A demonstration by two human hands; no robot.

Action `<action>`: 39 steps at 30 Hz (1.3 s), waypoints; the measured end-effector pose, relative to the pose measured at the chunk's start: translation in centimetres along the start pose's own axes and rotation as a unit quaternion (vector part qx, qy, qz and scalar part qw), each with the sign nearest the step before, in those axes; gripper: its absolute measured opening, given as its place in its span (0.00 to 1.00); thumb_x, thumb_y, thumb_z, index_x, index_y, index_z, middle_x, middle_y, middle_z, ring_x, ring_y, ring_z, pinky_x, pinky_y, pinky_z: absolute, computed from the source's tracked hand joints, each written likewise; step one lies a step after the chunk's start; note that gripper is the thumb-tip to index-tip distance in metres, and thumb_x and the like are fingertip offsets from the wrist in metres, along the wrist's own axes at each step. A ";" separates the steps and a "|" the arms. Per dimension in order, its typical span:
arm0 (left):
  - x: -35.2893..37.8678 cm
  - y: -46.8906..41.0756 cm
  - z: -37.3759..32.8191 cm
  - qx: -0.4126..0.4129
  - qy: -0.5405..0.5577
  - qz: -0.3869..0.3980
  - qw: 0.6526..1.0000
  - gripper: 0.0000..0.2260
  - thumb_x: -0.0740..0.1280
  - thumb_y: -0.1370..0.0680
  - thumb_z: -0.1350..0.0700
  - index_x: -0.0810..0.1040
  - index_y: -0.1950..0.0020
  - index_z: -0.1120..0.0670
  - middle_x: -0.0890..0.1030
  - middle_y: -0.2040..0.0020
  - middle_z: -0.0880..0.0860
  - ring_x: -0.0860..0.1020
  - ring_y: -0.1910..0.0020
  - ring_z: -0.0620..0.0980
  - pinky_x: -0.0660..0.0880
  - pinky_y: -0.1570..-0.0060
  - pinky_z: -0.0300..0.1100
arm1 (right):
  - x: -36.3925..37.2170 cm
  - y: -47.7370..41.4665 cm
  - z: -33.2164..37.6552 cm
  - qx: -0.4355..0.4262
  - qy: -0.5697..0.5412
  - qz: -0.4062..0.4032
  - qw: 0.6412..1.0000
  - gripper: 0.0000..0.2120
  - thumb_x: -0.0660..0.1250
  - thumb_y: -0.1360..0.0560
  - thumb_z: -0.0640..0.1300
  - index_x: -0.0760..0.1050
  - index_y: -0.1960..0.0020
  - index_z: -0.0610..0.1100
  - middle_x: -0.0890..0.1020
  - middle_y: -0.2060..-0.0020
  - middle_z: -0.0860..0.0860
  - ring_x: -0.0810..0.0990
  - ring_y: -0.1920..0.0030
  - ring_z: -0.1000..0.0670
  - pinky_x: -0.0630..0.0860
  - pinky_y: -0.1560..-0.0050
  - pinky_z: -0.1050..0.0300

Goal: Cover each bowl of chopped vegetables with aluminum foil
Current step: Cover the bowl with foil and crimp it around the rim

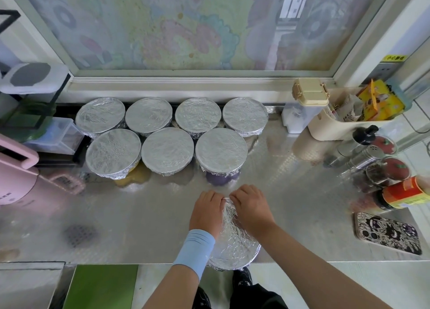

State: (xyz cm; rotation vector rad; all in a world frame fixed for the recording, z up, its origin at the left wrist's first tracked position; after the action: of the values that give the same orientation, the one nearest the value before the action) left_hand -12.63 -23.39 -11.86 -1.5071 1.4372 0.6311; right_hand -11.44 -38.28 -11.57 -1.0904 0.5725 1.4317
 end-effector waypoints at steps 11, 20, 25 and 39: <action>-0.2 0.3 -0.8 -0.056 -0.021 0.036 0.998 0.13 0.56 0.20 0.53 0.79 0.58 0.53 0.76 0.61 0.50 0.74 0.61 0.52 0.75 0.58 0.45 | 0.3 -0.7 -1.2 -0.002 -0.051 0.065 0.997 0.05 0.69 0.26 0.42 0.83 0.52 0.44 0.82 0.66 0.48 0.80 0.68 0.44 0.78 0.59 0.52; -1.0 1.2 -1.4 -0.119 0.019 0.039 0.992 0.19 0.72 0.36 0.72 0.79 0.50 0.54 0.76 0.57 0.52 0.73 0.58 0.54 0.75 0.59 0.45 | -0.4 0.1 0.1 0.069 -0.052 0.031 0.996 0.03 0.73 0.29 0.42 0.80 0.56 0.45 0.77 0.59 0.50 0.75 0.57 0.45 0.74 0.53 0.50; -0.9 0.1 -1.7 -0.113 0.056 0.055 0.990 0.16 0.68 0.31 0.70 0.79 0.47 0.55 0.75 0.53 0.53 0.72 0.53 0.54 0.74 0.53 0.46 | 0.0 -0.9 0.2 0.093 -0.089 0.033 0.991 0.02 0.72 0.28 0.42 0.83 0.56 0.45 0.79 0.62 0.50 0.76 0.57 0.44 0.75 0.53 0.49; -0.2 -0.5 -1.0 -0.128 0.096 0.062 0.985 0.10 0.61 0.19 0.59 0.81 0.53 0.57 0.76 0.56 0.54 0.72 0.53 0.53 0.72 0.52 0.46 | 0.3 -0.5 0.0 0.008 -0.051 0.027 0.998 0.13 0.60 0.23 0.47 0.82 0.52 0.45 0.79 0.59 0.49 0.77 0.57 0.44 0.76 0.50 0.48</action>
State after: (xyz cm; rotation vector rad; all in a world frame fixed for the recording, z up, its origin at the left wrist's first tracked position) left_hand -12.46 -24.24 -11.07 -1.7248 1.6573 0.7871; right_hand -10.95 -38.07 -11.69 -0.9897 0.5435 1.5184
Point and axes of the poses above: each hand's wrist, its own y-axis away from the middle knuckle, its own x-axis out of the palm, z = x × y, the point moved 1 cm from there along -y, towards the middle knuckle
